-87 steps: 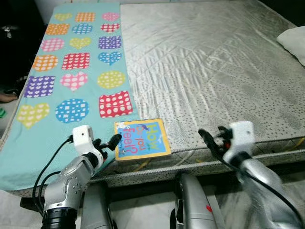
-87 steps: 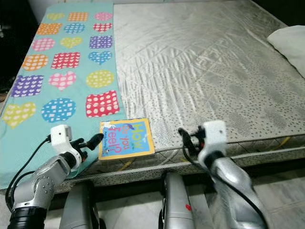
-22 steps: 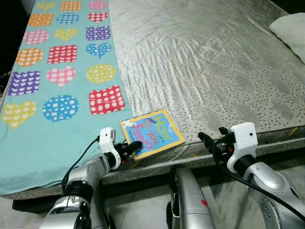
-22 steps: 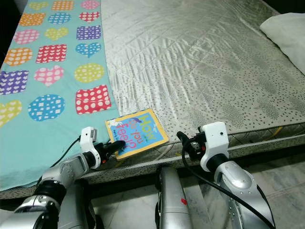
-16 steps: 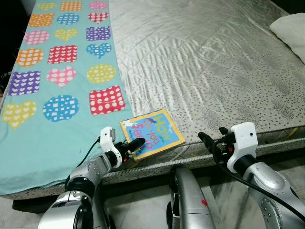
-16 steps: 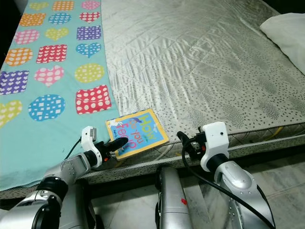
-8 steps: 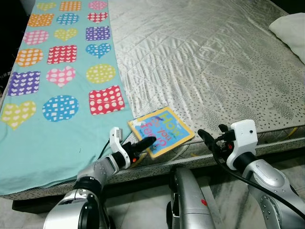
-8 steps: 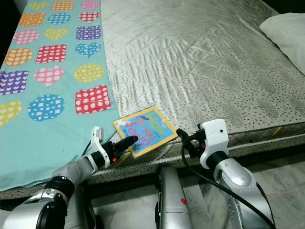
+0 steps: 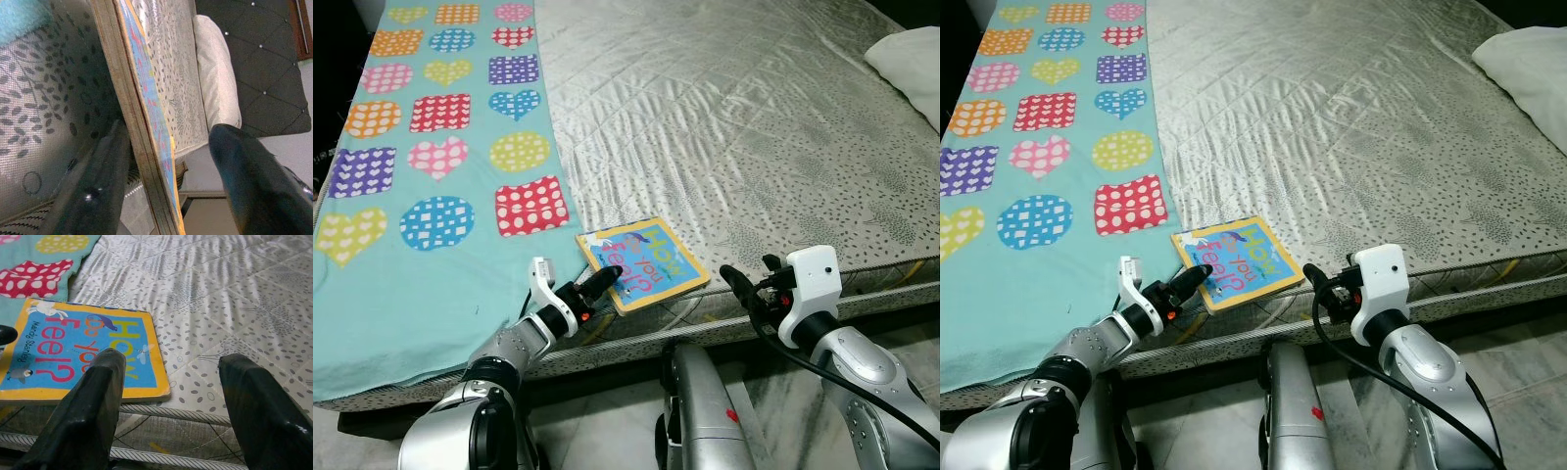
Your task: Clean up the room
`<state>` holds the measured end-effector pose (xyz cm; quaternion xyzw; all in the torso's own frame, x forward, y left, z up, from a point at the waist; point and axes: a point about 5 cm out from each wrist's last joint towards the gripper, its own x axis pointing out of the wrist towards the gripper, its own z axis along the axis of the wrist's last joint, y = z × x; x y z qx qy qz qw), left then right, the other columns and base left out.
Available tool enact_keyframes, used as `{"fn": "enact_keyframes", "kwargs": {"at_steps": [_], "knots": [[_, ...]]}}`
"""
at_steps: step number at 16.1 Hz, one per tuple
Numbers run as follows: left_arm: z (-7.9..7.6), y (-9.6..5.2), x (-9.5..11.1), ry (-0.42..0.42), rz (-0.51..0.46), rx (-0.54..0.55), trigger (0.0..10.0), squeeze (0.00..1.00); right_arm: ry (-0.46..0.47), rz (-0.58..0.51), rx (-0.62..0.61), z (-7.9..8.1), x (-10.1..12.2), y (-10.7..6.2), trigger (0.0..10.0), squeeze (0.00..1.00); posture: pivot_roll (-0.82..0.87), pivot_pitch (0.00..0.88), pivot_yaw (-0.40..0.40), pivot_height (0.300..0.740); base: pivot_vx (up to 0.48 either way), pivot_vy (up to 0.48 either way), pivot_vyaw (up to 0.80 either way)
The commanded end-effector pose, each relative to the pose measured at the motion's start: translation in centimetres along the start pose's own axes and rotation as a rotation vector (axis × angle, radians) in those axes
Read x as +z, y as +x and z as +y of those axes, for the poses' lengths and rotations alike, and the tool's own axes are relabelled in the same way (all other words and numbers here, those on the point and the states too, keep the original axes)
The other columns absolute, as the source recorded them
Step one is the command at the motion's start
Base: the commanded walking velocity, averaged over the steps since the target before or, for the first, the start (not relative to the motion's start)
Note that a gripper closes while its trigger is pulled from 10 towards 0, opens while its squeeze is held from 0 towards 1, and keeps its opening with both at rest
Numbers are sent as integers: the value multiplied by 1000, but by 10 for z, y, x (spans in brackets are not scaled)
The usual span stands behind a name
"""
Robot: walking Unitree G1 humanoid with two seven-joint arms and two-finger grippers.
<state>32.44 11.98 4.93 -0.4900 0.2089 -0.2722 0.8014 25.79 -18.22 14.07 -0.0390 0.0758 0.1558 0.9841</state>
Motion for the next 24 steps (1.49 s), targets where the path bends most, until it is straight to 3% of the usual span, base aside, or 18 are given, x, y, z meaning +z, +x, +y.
{"fn": "enact_keyframes", "kwargs": {"at_steps": [1,10,18,21,23,24], "knots": [[1,-1,3,-17,-15,9,0,0,0,2,2,2,-2,0,10000,0,-311,118,-31,532,0,0,0],[2,0,3,-50,-37,23,0,0,6,-6,14,3,-1,0,10000,0,-310,120,-31,532,0,0,0],[3,-1,6,-52,-61,46,0,0,74,45,231,22,-7,-7,10000,0,-316,120,-28,532,0,0,0],[-1,-2,33,116,-166,88,0,0,78,31,226,23,-5,-4,10000,0,-306,99,-21,532,0,0,0],[-6,-7,50,345,-173,111,0,0,109,0,171,19,-1,3,10000,0,-270,74,-10,532,0,0,0],[-10,-18,63,547,-223,157,0,0,131,-30,119,16,2,10,10000,0,-250,58,-4,532,0,0,0]]}}
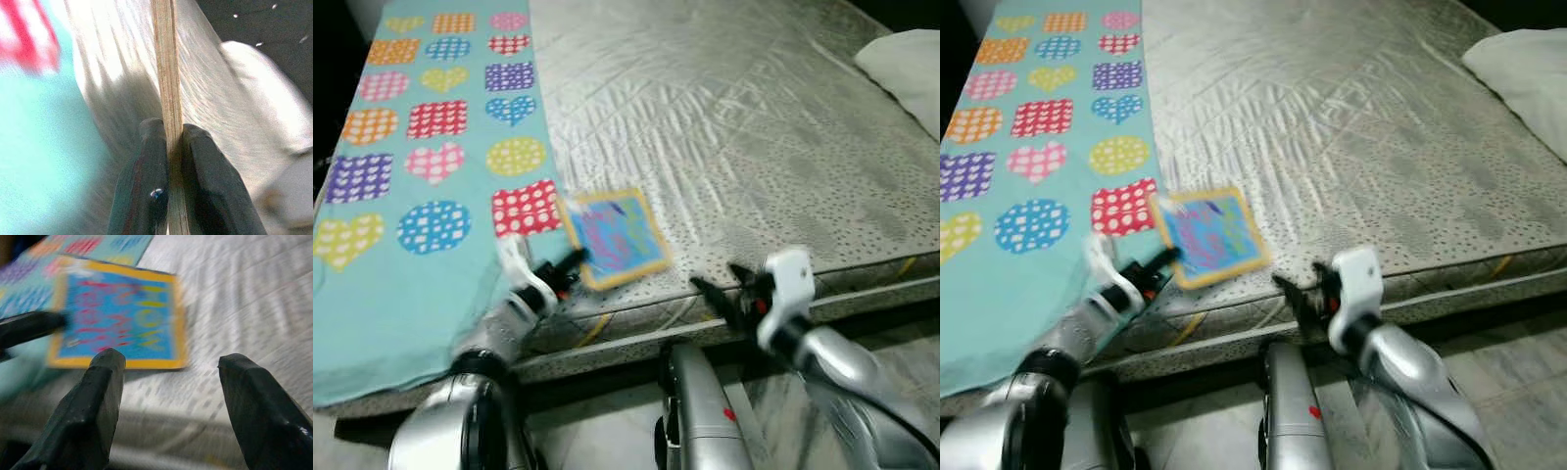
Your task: Clean up the room
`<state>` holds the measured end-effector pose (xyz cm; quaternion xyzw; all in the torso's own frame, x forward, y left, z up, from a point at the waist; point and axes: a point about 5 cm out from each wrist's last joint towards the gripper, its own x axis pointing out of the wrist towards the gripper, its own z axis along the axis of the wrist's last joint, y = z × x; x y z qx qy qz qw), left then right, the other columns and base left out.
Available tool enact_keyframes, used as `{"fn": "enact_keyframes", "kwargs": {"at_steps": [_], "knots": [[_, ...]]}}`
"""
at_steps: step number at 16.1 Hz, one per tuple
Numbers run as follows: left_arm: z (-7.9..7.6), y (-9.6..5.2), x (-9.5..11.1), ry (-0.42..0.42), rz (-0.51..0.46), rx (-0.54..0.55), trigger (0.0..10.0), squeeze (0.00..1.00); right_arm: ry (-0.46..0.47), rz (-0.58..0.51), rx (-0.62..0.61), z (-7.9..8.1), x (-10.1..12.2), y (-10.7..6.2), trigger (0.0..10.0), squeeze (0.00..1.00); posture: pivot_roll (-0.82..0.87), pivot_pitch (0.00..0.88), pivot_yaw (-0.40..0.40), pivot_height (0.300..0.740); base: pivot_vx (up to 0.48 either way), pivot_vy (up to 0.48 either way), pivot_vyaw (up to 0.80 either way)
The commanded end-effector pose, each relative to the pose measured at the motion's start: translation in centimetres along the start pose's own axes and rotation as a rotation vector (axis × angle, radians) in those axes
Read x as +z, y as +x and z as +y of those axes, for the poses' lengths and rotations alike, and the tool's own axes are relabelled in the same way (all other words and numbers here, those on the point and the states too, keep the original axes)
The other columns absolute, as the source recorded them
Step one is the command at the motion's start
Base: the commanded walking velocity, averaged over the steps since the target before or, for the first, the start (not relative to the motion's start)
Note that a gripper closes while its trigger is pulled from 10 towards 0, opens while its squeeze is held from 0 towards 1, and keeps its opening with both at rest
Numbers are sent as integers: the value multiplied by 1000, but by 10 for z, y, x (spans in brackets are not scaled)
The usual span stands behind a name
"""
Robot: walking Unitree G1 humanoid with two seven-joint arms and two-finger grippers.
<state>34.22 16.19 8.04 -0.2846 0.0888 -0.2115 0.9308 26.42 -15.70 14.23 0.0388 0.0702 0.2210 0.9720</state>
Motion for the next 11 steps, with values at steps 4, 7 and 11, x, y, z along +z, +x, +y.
{"fn": "enact_keyframes", "kwargs": {"at_steps": [4,7,11], "knots": [[-15,-33,42,436,-238,93,0,0,120,-26,-126,-1,-8,11,10000,0,-177,0,10,532,0,0,0],[-26,-54,42,605,-274,175,0,0,196,-58,-158,3,-6,28,10000,0,-144,0,18,532,0,0,0],[-24,-63,36,618,-253,241,0,0,127,-34,-272,-9,-3,42,10000,0,-137,0,29,532,0,0,0]]}}
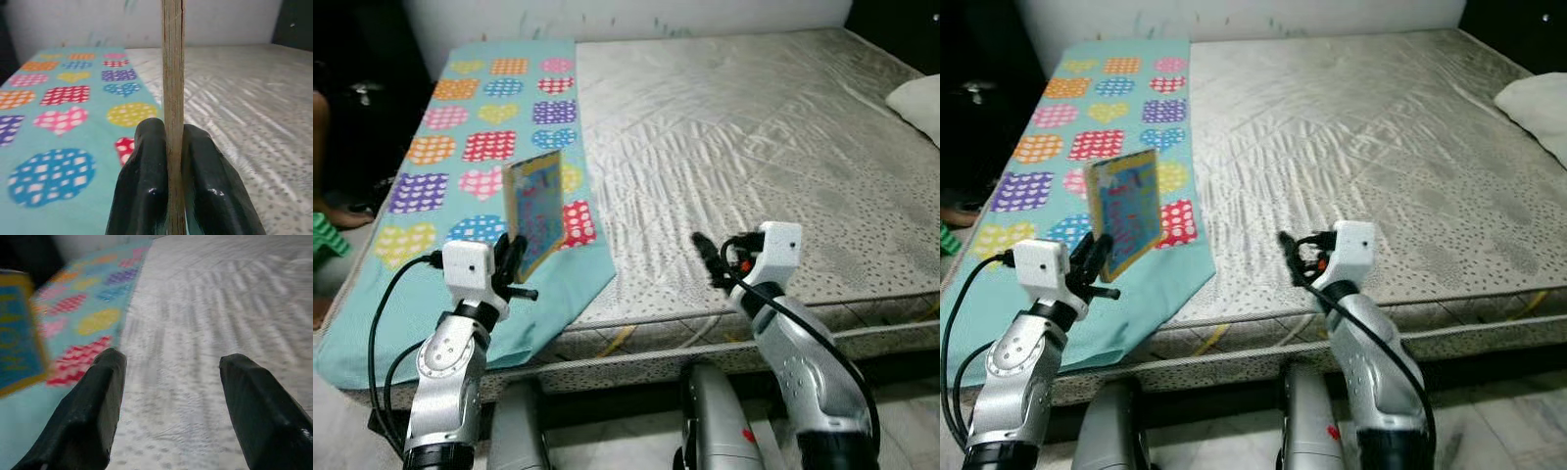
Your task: Clean up the room
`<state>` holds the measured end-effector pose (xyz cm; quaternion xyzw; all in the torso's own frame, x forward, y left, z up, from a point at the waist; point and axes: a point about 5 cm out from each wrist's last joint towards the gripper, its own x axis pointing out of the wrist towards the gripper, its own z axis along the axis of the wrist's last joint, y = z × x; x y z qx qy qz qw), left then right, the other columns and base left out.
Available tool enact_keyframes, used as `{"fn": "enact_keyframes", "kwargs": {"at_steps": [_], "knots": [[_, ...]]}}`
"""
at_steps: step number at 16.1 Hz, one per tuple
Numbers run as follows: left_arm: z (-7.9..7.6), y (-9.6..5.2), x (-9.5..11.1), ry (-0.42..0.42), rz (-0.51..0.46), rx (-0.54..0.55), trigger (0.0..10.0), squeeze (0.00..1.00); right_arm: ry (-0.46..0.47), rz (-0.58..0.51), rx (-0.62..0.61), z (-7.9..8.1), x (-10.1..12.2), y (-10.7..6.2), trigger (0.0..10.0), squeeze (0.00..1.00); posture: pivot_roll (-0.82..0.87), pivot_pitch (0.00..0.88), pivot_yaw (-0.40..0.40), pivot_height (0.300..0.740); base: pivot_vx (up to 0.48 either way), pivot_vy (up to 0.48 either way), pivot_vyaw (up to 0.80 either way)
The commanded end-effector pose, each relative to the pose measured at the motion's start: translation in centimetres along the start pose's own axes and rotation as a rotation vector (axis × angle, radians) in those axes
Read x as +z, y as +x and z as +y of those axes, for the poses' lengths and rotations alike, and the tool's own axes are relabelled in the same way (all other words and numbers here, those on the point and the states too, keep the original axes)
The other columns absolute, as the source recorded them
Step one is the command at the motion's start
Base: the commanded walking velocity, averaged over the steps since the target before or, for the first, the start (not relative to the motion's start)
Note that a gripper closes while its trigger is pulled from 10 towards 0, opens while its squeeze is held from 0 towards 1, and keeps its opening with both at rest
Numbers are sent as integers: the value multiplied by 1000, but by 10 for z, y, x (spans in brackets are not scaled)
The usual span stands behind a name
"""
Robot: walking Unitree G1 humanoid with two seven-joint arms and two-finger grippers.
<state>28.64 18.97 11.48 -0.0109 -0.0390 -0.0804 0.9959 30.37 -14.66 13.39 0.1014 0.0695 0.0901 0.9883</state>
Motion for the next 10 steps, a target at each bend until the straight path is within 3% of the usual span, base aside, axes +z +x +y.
{"fn": "enact_keyframes", "kwargs": {"at_steps": [1,8,10], "knots": [[-1,1,11,25,-43,9,0,0,-27,-18,-20,-1,3,3,10000,0,-135,0,29,532,0,0,0],[-7,6,9,-13,-37,36,0,0,30,-135,-18,10,21,25,10000,0,-135,0,28,532,0,0,0],[-7,5,9,-15,-35,39,0,0,23,-142,-14,10,20,26,10000,0,-138,0,27,561,0,0,0]]}}
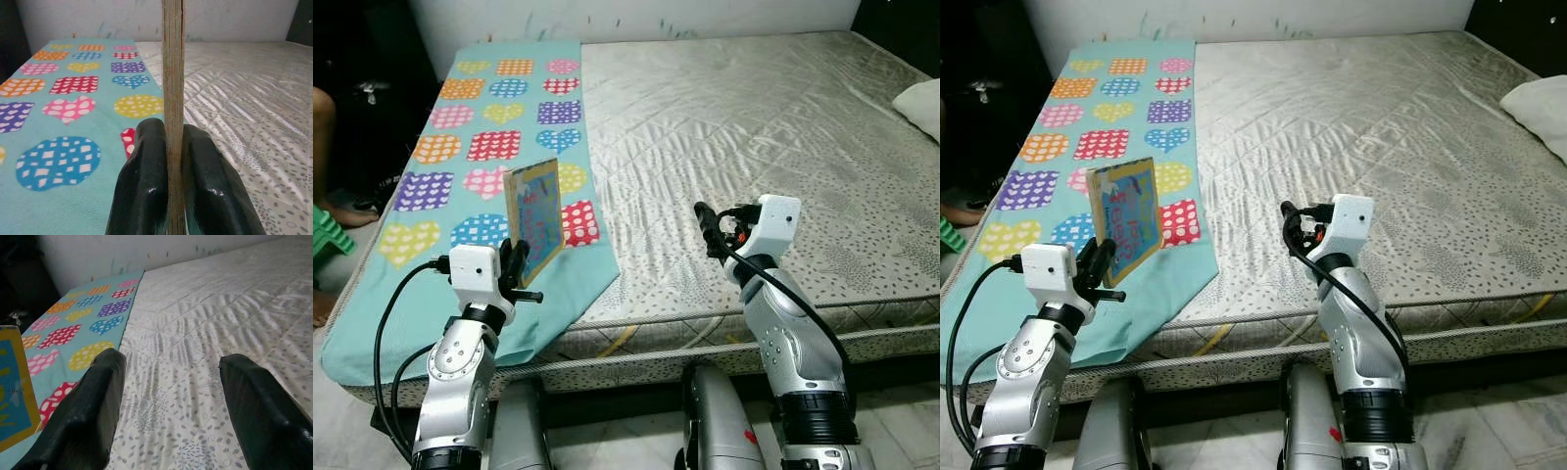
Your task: Clean up the room
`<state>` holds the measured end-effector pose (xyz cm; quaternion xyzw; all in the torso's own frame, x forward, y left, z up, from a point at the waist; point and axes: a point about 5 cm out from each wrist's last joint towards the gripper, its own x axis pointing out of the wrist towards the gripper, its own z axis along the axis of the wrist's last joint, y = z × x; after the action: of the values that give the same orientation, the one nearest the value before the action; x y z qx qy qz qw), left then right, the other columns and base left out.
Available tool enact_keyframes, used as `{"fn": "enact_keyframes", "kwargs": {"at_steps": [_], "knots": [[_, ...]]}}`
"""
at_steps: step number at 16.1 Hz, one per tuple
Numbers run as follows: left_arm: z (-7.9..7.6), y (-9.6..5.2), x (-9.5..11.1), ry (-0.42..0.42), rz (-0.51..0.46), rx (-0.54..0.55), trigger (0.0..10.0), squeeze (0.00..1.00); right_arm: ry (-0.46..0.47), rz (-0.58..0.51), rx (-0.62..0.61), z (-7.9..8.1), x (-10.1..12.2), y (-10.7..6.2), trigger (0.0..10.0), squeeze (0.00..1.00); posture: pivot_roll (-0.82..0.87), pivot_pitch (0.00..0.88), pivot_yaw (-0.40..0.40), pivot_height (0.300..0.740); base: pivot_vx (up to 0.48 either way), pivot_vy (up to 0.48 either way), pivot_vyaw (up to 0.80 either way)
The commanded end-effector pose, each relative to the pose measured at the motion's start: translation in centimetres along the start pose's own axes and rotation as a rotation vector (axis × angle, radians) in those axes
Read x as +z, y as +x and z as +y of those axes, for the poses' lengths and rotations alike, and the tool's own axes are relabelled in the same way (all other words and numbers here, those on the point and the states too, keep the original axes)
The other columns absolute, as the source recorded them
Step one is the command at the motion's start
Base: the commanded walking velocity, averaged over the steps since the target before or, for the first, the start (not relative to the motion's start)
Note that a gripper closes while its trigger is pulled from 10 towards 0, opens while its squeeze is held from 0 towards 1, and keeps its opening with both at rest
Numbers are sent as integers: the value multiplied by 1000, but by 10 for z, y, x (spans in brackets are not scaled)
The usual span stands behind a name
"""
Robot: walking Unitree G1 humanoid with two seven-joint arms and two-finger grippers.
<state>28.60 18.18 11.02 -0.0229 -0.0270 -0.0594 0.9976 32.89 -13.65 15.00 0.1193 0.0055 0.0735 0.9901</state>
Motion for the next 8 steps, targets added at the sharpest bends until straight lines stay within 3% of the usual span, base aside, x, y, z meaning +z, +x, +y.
{"fn": "enact_keyframes", "kwargs": {"at_steps": [1,8], "knots": [[0,4,14,7,-57,-4,0,0,-2,-11,5,1,3,2,10000,0,-139,0,27,571,0,0,0],[-3,6,12,-13,-47,-14,0,0,3,-14,-7,-3,1,1,10000,0,-149,0,34,660,0,0,0]]}}
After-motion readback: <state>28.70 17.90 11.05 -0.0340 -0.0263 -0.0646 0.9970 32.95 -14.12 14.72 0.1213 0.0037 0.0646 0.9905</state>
